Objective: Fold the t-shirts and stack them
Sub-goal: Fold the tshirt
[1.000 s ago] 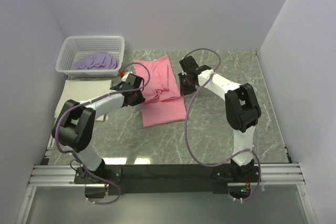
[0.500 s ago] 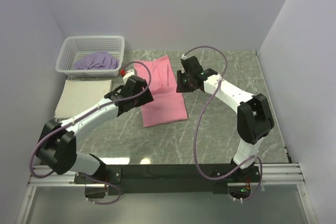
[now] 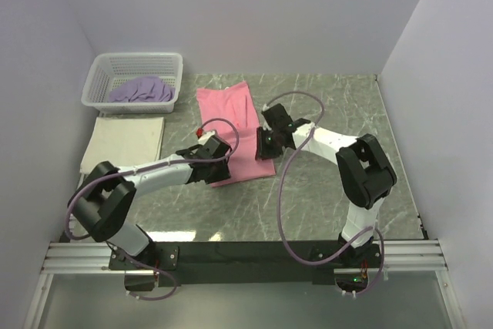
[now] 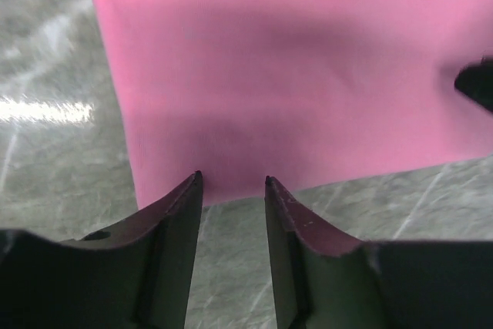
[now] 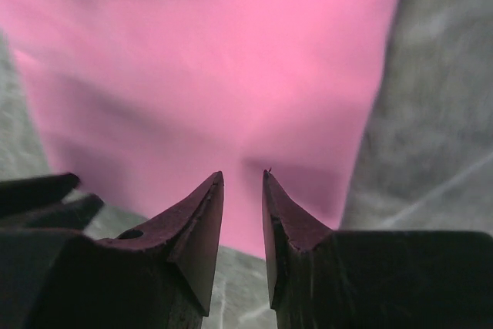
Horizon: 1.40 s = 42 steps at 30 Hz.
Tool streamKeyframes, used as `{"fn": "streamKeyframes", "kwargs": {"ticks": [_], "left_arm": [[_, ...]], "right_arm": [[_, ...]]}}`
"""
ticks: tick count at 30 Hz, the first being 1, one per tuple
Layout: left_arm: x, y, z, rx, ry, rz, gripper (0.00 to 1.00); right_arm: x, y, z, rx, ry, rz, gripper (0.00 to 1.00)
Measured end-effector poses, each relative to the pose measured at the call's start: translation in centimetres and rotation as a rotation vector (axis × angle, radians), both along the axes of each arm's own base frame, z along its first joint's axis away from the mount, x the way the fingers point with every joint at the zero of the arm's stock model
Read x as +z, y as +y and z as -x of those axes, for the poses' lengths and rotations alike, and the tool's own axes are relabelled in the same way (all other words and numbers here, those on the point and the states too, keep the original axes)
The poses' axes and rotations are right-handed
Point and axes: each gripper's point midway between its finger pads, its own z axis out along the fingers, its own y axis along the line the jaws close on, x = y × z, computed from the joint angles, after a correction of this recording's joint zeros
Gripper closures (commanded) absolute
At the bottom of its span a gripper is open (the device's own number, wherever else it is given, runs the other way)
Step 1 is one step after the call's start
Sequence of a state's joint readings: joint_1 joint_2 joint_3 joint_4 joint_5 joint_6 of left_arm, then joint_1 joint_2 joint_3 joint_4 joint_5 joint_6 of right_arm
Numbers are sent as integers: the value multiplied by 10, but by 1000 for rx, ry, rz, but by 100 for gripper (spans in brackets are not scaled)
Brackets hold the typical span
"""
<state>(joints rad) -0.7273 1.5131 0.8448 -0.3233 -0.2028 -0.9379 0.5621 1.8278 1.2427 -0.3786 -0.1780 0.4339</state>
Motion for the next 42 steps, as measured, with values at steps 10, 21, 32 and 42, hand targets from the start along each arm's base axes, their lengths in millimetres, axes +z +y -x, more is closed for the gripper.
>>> {"fn": "streamKeyframes", "kwargs": {"ticks": [10, 21, 32, 42], "left_arm": [[-22, 5, 42, -14, 119, 17, 60], [11, 18, 93, -34, 131, 125, 57], [-4, 9, 50, 56, 140, 90, 67], [-25, 21, 53, 90, 157, 92, 69]], "right_arm": [[-38, -24, 72, -51, 194, -17, 66], [5, -17, 126, 18, 160, -181, 66], [-23, -8, 123, 42, 261, -238, 66], [-39, -28, 123, -41, 339, -279, 67]]}}
